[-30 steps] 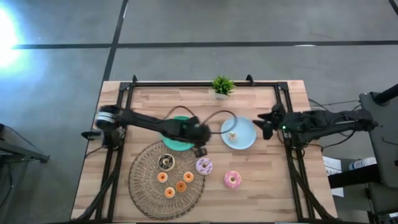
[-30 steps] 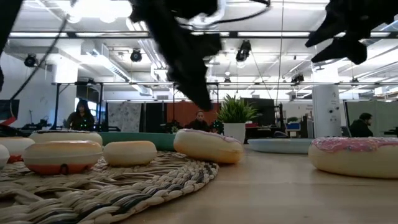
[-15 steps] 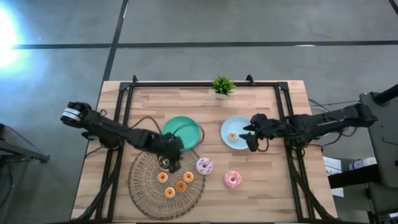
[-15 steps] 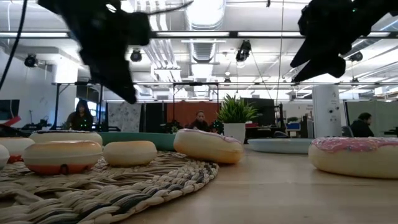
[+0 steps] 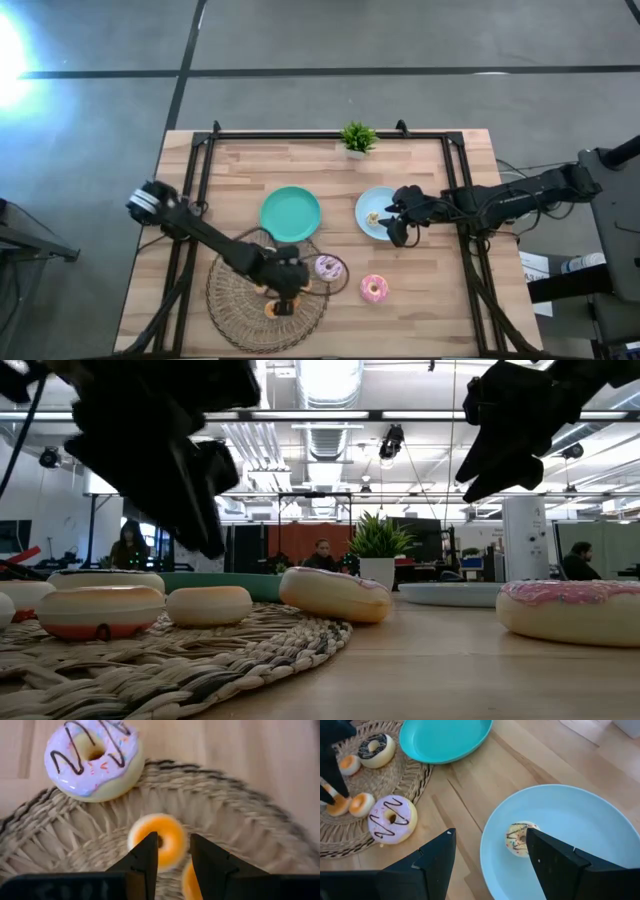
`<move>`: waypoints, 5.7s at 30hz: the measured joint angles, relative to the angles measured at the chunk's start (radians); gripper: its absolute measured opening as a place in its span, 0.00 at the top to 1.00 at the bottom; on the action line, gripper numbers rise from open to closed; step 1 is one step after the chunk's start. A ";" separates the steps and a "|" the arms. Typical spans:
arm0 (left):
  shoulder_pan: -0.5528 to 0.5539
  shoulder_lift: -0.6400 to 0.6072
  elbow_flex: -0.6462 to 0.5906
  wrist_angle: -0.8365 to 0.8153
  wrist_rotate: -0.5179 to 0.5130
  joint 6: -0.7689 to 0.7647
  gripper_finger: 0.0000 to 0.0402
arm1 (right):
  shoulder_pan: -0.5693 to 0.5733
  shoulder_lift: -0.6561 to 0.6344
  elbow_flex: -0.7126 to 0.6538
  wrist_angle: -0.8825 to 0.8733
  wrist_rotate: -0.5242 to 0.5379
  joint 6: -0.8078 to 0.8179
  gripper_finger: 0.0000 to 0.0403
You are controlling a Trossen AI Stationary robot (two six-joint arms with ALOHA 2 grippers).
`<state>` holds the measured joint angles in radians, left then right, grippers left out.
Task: Pick & Place donuts
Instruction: Put the small yellow donut into the blue plate
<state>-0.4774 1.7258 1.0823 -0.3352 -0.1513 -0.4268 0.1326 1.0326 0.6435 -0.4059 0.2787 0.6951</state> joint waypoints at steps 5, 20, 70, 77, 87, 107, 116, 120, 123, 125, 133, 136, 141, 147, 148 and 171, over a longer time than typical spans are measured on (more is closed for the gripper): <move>0.000 0.083 0.109 -0.107 -0.078 0.012 0.78 | 0.000 0.003 0.003 -0.001 0.000 0.000 0.42; -0.078 0.094 0.148 -0.136 -0.114 -0.129 0.78 | 0.000 -0.001 0.001 -0.014 -0.019 -0.056 0.42; -0.026 0.143 0.334 -0.557 -0.400 -0.244 1.00 | -0.012 -0.003 -0.001 -0.007 -0.020 -0.103 0.43; 0.088 -0.058 0.323 -0.412 -0.191 -0.215 1.00 | -0.038 -0.021 0.018 0.062 -0.077 -0.385 0.43; 0.389 -0.245 0.133 0.297 0.245 -0.106 1.00 | -0.037 0.000 0.150 0.112 -0.135 -0.747 0.44; 0.546 -0.102 0.157 0.495 0.493 -0.040 1.00 | -0.039 0.141 0.342 0.024 -0.161 -0.831 0.45; 0.550 -0.083 0.157 0.500 0.506 -0.044 1.00 | -0.039 0.179 0.369 0.016 -0.179 -0.834 0.47; 0.550 -0.082 0.157 0.501 0.507 -0.044 1.00 | -0.039 0.180 0.368 0.010 -0.184 -0.829 0.53; 0.550 -0.082 0.157 0.520 0.506 -0.046 1.00 | -0.039 0.180 0.368 0.006 -0.186 -0.822 0.61; 0.550 -0.082 0.157 0.555 0.506 -0.057 1.00 | -0.039 0.180 0.368 -0.001 -0.186 -0.814 0.67; 0.549 -0.082 0.159 0.577 0.433 -0.103 0.89 | -0.040 0.180 0.367 -0.010 -0.174 -0.780 0.89; 0.549 -0.082 0.159 0.548 0.417 -0.105 0.83 | -0.042 0.180 0.367 -0.016 -0.174 -0.761 0.94; 0.552 -0.090 0.159 0.456 0.309 -0.082 0.75 | -0.046 0.180 0.366 -0.089 -0.174 -0.676 0.97; 0.568 -0.098 0.157 0.332 0.220 -0.031 0.72 | -0.091 0.167 0.365 -0.273 -0.243 -0.507 0.97; 0.569 -0.101 0.157 0.320 0.221 -0.027 0.72 | -0.106 0.166 0.363 -0.300 -0.275 -0.473 0.97; 0.418 -0.110 0.154 0.238 0.103 -0.098 0.72 | -0.404 0.403 0.065 -0.235 -0.675 -0.242 0.97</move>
<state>-0.0596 1.6154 1.2362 -0.0975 -0.0485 -0.5252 -0.2712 1.4353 0.7089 -0.6405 -0.3964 0.4530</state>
